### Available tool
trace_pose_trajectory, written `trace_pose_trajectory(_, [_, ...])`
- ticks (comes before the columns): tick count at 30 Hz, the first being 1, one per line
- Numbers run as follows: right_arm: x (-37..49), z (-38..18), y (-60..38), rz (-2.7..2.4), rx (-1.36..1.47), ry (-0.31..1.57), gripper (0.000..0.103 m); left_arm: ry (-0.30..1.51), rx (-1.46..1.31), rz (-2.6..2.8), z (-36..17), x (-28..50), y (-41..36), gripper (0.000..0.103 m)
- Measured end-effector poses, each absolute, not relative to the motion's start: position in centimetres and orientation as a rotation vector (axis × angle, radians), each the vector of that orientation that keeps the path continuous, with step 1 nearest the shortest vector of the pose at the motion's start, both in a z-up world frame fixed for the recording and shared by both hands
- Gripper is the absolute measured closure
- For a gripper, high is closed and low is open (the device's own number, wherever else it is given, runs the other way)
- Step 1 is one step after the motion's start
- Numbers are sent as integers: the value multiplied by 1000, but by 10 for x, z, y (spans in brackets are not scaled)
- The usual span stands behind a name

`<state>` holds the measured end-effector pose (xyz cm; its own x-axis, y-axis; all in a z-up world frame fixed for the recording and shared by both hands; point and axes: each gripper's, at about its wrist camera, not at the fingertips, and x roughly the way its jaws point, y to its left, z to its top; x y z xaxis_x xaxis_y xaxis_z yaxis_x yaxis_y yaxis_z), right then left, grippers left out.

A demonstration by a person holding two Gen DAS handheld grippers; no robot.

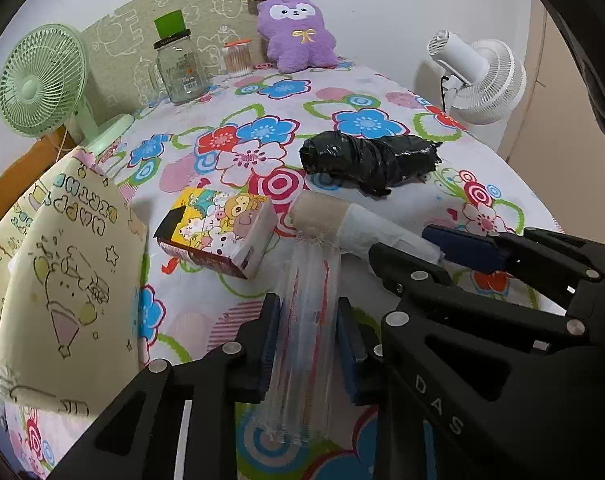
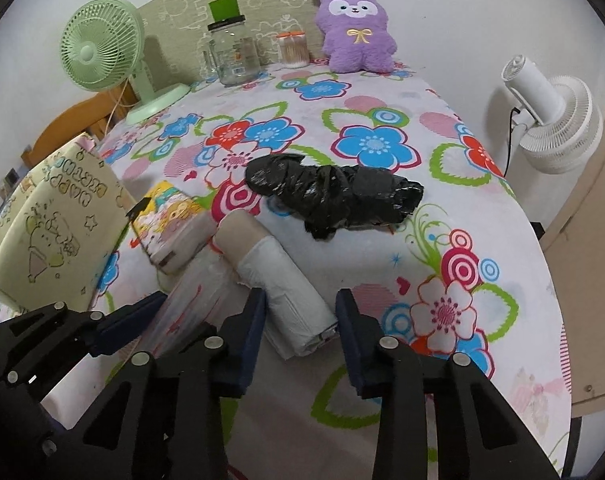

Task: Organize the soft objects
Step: 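Carry the clear sleeve with the left tool while the right tool carries the paper roll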

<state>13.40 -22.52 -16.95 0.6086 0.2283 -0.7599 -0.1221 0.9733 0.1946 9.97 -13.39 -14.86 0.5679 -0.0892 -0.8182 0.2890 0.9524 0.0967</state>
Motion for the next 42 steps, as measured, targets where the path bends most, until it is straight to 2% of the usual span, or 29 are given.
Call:
trace_pose_trajectory(21, [102,-137,-224,191,134,824,68,870,198,-246,-116,73,-127,82])
trace_pose_trajectory(42, [67,-72,-225,140,129,682,68,723,167,-261,-56,50,-118,82])
